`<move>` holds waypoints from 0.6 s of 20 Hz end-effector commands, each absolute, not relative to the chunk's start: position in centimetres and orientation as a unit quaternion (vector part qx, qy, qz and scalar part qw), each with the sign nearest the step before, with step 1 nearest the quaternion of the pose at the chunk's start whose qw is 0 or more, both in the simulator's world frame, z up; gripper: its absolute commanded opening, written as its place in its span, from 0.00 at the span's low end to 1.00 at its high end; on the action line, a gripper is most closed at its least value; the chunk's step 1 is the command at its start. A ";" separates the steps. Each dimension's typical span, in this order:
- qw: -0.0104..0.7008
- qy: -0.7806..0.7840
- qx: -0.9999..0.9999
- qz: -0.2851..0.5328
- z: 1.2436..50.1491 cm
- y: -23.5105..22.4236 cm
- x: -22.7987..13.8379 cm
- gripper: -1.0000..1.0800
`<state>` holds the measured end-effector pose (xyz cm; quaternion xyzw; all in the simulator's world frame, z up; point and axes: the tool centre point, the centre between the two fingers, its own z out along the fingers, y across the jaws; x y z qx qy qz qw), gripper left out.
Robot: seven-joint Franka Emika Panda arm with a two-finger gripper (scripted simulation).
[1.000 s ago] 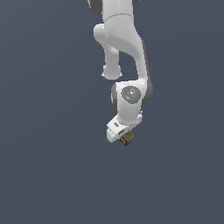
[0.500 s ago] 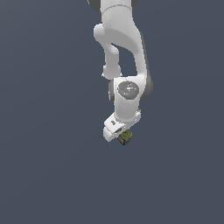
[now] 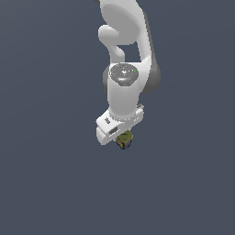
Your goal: Pick up the object and move it to a goal position.
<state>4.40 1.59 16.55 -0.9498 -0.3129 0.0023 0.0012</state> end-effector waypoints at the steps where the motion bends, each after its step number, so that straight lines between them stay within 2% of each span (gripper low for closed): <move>1: 0.001 -0.313 -0.950 0.000 19.3 0.5 5.2 0.00; 12: 0.001 -0.313 -0.950 0.000 29.3 -4.0 8.1 0.00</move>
